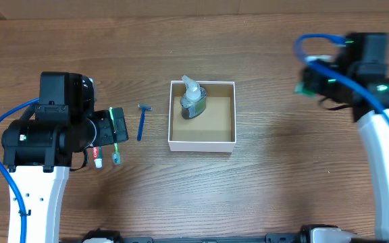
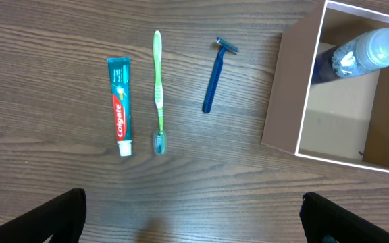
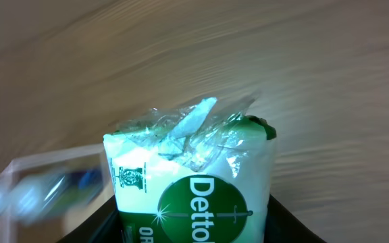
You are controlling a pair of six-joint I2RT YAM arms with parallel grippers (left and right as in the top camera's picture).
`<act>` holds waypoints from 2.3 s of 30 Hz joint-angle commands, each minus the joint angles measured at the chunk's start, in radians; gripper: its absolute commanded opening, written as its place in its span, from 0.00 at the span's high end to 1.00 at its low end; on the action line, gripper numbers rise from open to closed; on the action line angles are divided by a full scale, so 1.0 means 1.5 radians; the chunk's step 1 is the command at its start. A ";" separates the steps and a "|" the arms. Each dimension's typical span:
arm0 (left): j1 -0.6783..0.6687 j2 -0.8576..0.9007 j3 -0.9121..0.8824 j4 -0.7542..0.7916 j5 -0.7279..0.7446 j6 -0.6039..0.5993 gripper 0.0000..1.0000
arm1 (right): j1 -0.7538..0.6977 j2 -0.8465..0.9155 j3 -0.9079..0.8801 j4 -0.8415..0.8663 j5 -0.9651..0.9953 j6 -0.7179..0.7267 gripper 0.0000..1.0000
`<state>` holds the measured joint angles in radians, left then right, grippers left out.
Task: Pack container
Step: 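Carry the soap bar into the box and release it, then grasp the blue razor with the left gripper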
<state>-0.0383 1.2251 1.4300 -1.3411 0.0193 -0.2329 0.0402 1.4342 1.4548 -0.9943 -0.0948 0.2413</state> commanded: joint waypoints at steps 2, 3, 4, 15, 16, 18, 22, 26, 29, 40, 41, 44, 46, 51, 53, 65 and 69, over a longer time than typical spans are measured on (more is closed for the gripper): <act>0.004 -0.002 0.015 0.000 0.000 0.011 0.00 | 0.137 0.012 0.011 0.013 -0.007 -0.022 0.89; 0.004 -0.002 0.015 0.000 0.000 0.011 0.00 | 0.160 0.020 0.011 0.018 -0.007 -0.022 0.89; 0.004 -0.002 0.015 0.000 0.000 0.011 0.00 | 0.176 0.026 0.011 0.022 -0.005 -0.022 0.89; 0.004 -0.002 0.015 0.005 0.000 0.011 0.00 | 0.266 0.181 0.011 0.080 0.009 -0.019 0.80; 0.004 -0.002 0.015 0.005 0.000 0.011 0.00 | 0.266 0.193 0.011 0.083 0.009 -0.019 0.76; 0.004 -0.002 0.015 0.005 0.000 0.011 0.00 | 0.266 0.213 0.011 0.091 0.009 -0.019 0.72; 0.004 -0.002 0.015 0.005 0.000 0.011 0.00 | 0.266 0.238 0.011 0.110 0.009 -0.023 0.67; 0.004 -0.002 0.015 0.005 0.000 0.011 0.00 | 0.266 0.239 0.011 0.120 0.009 -0.022 0.39; 0.004 -0.002 0.015 0.005 0.000 0.011 0.00 | 0.266 0.239 0.011 0.121 0.009 -0.022 0.31; 0.004 -0.002 0.015 0.004 0.000 0.011 0.00 | 0.247 0.183 0.031 0.101 0.085 0.021 0.37; 0.004 -0.002 0.015 0.004 0.000 0.011 0.00 | 0.241 0.164 0.036 0.093 0.119 0.040 0.37; 0.004 -0.002 0.015 0.005 0.000 0.011 0.00 | 0.209 0.100 0.046 0.068 0.213 0.097 0.33; 0.004 -0.002 0.015 0.005 -0.001 0.011 0.00 | 0.169 0.050 0.046 0.050 0.232 0.121 0.29; 0.003 -0.001 0.015 0.023 0.001 0.019 0.00 | 0.049 -0.022 0.045 -0.011 0.197 0.138 0.19; 0.002 0.010 0.014 0.042 0.000 0.019 0.00 | 0.007 -0.024 0.045 -0.043 0.185 0.133 0.19; -0.016 0.282 0.013 0.085 0.022 0.028 0.00 | -0.047 0.038 0.016 -0.097 0.182 0.131 0.18; -0.045 0.378 0.013 0.110 0.020 0.046 0.00 | -0.047 0.053 0.016 -0.097 0.182 0.131 0.18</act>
<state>-0.0620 1.7020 1.4425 -1.1942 0.0303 -0.2085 -0.0284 1.5063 1.4796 -1.1442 0.1795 0.4267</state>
